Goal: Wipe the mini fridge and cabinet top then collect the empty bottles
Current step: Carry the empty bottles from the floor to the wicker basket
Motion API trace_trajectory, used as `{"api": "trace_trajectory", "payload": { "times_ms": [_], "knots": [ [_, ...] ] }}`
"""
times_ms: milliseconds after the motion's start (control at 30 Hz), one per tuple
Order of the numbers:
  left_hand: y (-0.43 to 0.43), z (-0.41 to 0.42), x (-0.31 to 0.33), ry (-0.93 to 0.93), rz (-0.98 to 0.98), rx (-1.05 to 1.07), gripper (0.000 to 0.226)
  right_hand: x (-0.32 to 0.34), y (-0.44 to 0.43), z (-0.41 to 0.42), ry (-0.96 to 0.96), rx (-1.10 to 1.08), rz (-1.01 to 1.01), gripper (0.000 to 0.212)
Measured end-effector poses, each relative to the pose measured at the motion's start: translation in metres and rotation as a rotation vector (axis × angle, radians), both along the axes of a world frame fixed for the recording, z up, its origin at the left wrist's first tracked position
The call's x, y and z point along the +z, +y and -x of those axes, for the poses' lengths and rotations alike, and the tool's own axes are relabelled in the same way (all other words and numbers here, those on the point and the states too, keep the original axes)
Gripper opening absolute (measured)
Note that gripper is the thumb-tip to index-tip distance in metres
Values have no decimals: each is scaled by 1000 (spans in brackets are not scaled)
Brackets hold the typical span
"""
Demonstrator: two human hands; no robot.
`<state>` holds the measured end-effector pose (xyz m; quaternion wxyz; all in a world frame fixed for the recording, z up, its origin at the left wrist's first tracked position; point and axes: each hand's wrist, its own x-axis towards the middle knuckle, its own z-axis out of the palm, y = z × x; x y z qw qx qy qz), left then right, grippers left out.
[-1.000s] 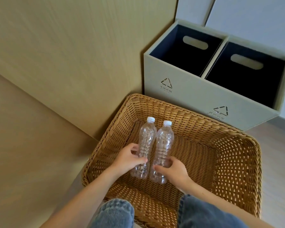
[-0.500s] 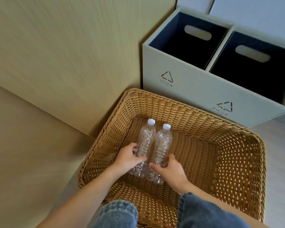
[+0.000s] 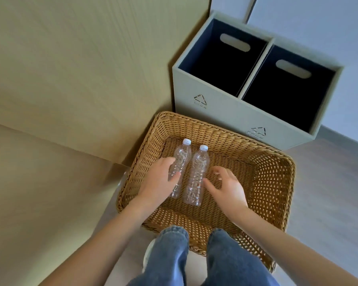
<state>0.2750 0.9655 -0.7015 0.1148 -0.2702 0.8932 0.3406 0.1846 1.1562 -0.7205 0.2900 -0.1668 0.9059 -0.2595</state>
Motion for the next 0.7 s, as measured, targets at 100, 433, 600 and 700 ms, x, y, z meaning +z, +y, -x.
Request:
{"api": "trace_trajectory", "payload": {
  "times_ms": [100, 433, 600, 700],
  "knots": [
    [0, 5, 88, 145, 131, -103, 39, 85, 3, 8, 144, 30, 58, 52],
    [27, -12, 453, 346, 364, -246, 50, 456, 24, 6, 482, 74, 109, 58],
    [57, -55, 629, 433, 386, -247, 51, 639, 57, -27, 574, 85, 90, 63],
    [76, -84, 694, 486, 396, -248, 52, 708, 79, -52, 623, 103, 123, 63]
  ]
}}
